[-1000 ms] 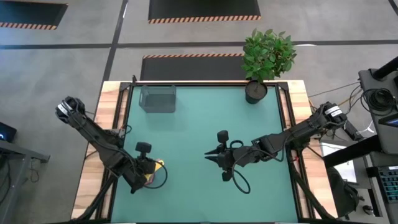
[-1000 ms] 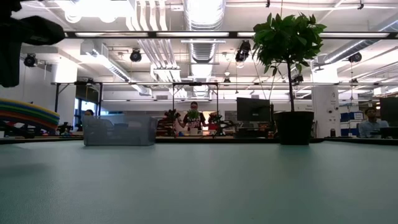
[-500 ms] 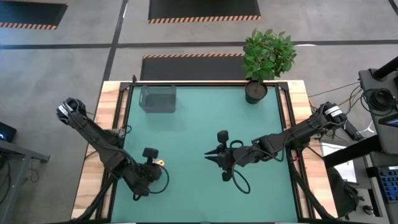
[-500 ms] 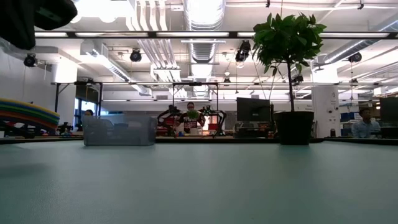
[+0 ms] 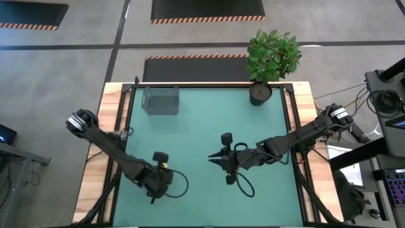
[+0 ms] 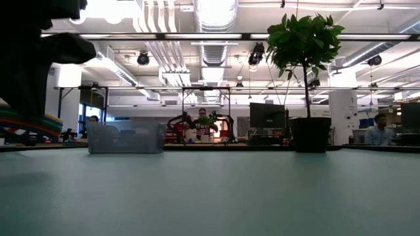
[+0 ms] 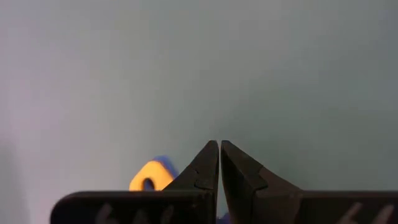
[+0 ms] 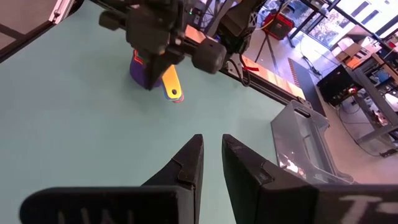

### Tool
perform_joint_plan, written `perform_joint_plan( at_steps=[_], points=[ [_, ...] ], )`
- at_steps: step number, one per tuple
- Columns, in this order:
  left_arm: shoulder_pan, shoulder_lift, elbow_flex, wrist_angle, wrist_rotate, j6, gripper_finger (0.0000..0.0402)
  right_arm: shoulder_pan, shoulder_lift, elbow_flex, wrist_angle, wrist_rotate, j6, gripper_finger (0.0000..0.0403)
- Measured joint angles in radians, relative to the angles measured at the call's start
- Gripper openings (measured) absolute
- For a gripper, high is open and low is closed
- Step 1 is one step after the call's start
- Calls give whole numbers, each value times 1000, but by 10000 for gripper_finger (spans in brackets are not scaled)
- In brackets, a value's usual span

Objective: Nest measuring cups in basket
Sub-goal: Stack the yellow measuring cup on top of the blue measuring cup, then put the stacked measuring cups into the black bin

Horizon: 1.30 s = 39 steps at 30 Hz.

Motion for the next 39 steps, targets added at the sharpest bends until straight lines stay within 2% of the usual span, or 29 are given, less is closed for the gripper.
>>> perform_joint_plan(
  at_steps=[8, 18, 27, 31, 39],
  points=[
    [32, 18, 1, -75, 0, 0, 0, 0, 0, 0, -1, 0, -6, 47],
    [35, 17, 3, -77, 0, 2, 0, 0, 0, 0, -1, 0, -7, 47],
    [32, -54, 147, -165, -1, 77, 0, 0, 0, 0, -2, 0, -7, 47],
    [32, -130, 159, -180, -1, 11, 0, 0, 0, 0, -4, 0, -7, 47],
    [32, -264, 76, -202, 15, -267, 0, 0, 0, 0, -23, 0, -6, 47]
  ],
)
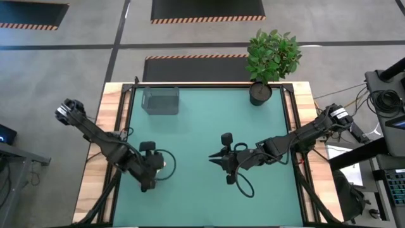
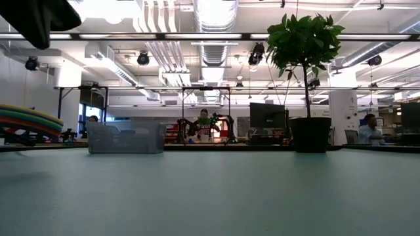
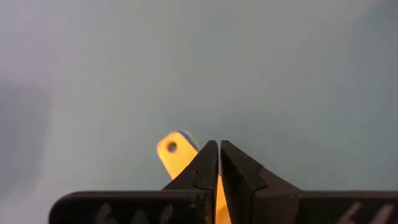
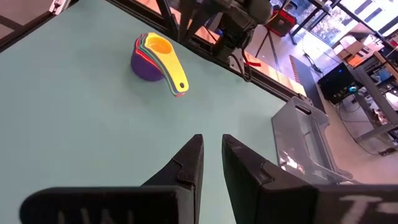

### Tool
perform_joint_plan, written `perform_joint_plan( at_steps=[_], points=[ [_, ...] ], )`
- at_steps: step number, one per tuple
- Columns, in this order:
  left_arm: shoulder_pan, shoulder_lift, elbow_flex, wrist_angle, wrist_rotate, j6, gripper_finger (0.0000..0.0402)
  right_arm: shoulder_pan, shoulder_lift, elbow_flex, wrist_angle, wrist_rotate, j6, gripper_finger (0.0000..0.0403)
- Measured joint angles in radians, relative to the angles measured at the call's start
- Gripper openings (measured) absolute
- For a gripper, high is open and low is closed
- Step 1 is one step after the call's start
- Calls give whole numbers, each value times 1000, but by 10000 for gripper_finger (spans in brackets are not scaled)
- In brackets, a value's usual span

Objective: Nest measuring cups in basket
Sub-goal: Put the stacked measuring cups into the black bin

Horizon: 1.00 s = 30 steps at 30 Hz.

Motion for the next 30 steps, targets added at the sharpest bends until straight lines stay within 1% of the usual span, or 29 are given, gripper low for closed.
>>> perform_joint_plan(
  at_steps=[4, 6, 10, 12, 16, 19, 22, 24, 27, 30],
  points=[
    [0, -16, -2, 7, 75, -84, 1, 0, 0, 0, -1, 0, 0, 47],
    [-2, -11, 7, 9, 141, -135, 11, 0, 0, 0, -1, 0, 0, 47],
    [-37, 26, 20, 19, 321, -255, 56, 0, 0, 0, -10, 0, -8, 47],
    [-67, 51, 21, 51, 380, -312, 88, 0, 0, 0, -14, 0, -20, 47],
    [-145, 106, 22, 121, 374, -381, 160, 0, 0, 0, -30, 0, -34, 47],
    [-183, 149, 22, 110, 337, -453, 213, 0, 0, 0, -30, 0, -53, 47],
    [-212, 194, 22, 117, 327, -476, 252, 0, 0, 0, -30, 0, -63, 47],
    [-230, 229, 32, 106, 327, -476, 264, 0, -3, 0, -30, 0, -72, 47],
    [-245, 282, 86, 62, 326, -463, 265, 0, -7, 0, -27, 0, -73, 47],
    [-250, 336, 176, -58, 306, -421, 258, 0, -11, 0, -26, 0, -73, 47]
  ],
)
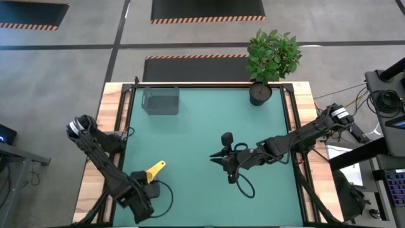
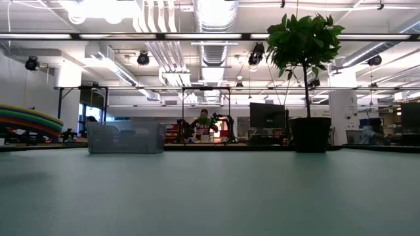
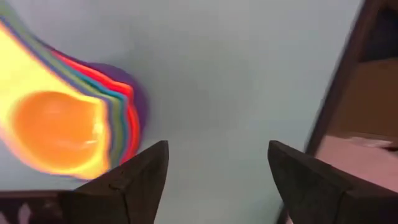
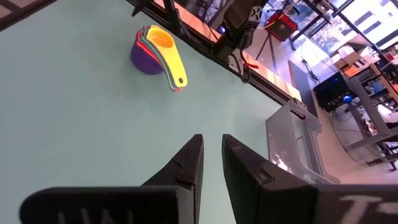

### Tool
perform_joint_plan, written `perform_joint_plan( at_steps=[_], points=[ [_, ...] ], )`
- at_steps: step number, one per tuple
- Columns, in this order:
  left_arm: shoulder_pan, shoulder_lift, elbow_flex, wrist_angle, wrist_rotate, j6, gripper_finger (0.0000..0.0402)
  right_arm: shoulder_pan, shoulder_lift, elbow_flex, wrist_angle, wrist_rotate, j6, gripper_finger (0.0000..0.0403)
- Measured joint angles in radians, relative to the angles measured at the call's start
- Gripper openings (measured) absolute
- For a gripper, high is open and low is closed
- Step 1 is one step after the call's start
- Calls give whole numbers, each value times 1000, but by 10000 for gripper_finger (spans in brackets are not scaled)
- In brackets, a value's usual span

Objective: Nest measuring cups in basket
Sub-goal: Put the stacked measuring cups into the black bin

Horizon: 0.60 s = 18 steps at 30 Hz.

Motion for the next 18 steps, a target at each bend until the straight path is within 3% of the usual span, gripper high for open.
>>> perform_joint_plan(
  at_steps=[5, 8, 14, 18],
  points=[
    [-19, 73, 98, -152, -70, 39, 248, 0, -2, 0, 1, 0, 5, 47],
    [-29, 90, 89, -155, -104, 62, 244, 0, -3, 0, 1, 0, 12, 47],
    [-41, 95, 43, -212, -270, 62, 229, 0, -3, 0, -1, 0, 22, 47],
    [-42, 94, 26, -202, -279, 78, 224, 0, -3, 0, -4, 0, 41, 47]
  ],
)
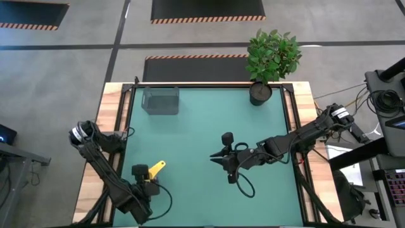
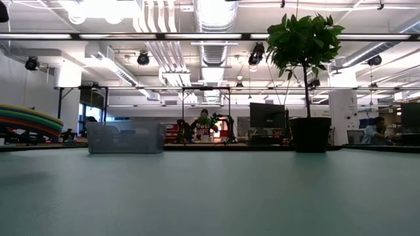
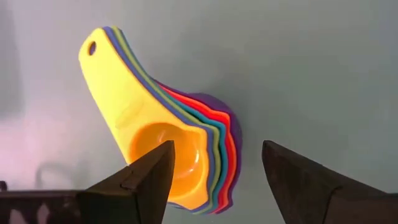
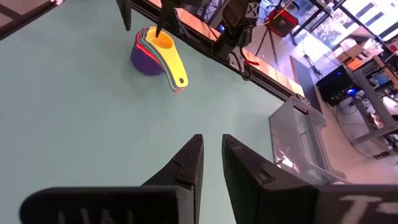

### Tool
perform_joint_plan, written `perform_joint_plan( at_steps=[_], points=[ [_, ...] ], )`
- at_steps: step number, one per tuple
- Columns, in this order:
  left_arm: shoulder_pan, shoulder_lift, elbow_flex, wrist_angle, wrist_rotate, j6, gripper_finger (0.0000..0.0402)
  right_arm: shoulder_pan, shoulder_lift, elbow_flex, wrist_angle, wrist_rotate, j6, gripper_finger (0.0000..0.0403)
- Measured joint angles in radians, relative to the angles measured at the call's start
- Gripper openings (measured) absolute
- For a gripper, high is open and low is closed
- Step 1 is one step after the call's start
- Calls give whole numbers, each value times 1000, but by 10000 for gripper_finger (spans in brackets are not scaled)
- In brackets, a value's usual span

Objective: Nest measuring cups in basket
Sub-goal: Put the stacked measuring cups into the black bin

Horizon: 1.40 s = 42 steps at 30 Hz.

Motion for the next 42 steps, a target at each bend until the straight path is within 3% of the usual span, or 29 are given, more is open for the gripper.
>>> perform_joint_plan(
  at_steps=[14, 29, 36, 42],
  points=[
    [-19, 1, -98, 107, 10, -24, 213, 0, 0, 0, -23, 0, 38, 47],
    [-25, -2, -119, 125, 10, -18, 60, 0, 1, 0, -16, 1, 33, 47],
    [-25, -1, -112, 121, 15, -6, 64, 0, 2, 0, -16, 1, 31, 47],
    [-23, 3, -44, 87, -9, 104, 61, 0, 2, 0, -16, 1, 26, 47]
  ],
)
